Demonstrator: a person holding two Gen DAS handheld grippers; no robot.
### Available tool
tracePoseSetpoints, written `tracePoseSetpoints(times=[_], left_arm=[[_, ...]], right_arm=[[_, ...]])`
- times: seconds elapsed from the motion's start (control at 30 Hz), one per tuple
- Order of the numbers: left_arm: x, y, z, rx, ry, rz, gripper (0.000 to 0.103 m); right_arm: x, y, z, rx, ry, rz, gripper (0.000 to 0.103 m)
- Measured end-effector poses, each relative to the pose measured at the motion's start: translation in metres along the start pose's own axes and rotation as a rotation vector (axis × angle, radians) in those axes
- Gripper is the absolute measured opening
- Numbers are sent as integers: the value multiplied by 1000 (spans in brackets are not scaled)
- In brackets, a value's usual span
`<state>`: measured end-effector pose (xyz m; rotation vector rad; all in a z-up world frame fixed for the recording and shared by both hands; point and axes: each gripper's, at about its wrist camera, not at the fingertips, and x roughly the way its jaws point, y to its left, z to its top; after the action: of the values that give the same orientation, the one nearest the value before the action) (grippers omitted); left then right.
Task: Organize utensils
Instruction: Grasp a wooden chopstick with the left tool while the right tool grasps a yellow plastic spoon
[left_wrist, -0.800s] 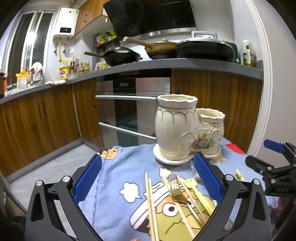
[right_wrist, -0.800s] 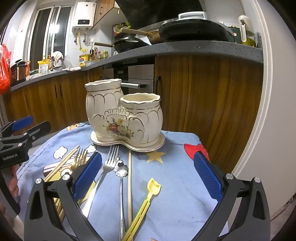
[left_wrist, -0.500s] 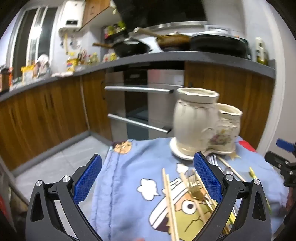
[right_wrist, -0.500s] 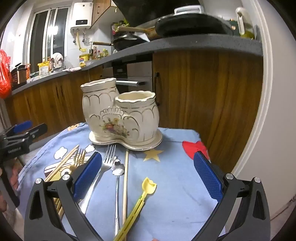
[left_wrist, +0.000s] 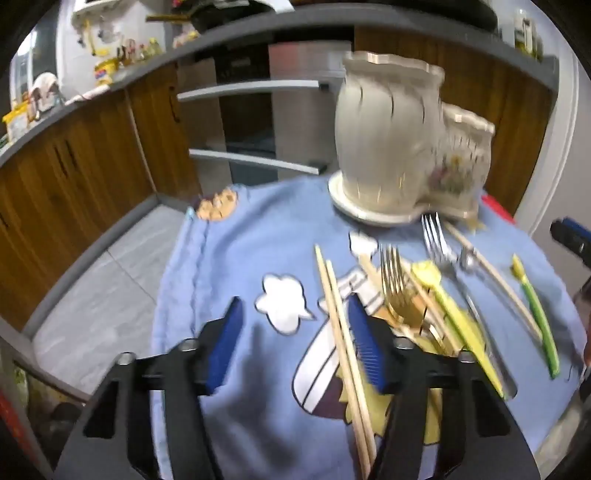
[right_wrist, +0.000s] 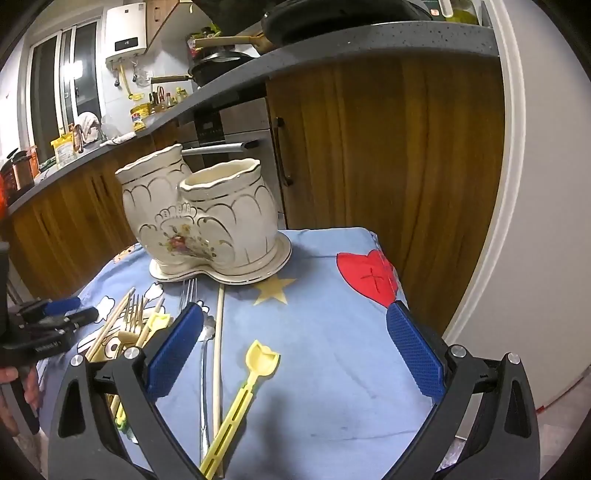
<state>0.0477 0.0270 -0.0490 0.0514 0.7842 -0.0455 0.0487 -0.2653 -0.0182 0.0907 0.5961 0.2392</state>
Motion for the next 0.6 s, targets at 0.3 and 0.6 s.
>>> tracePoseSetpoints(times=[0.3,0.6], left_arm=[[3,-1,-10,18,60,-19,42],[4,-17,-10,87,70,-10,25]], right_arm=[[1,0,1,-7,9,-14,98],[5,1,-1,-19,35,-13,98]])
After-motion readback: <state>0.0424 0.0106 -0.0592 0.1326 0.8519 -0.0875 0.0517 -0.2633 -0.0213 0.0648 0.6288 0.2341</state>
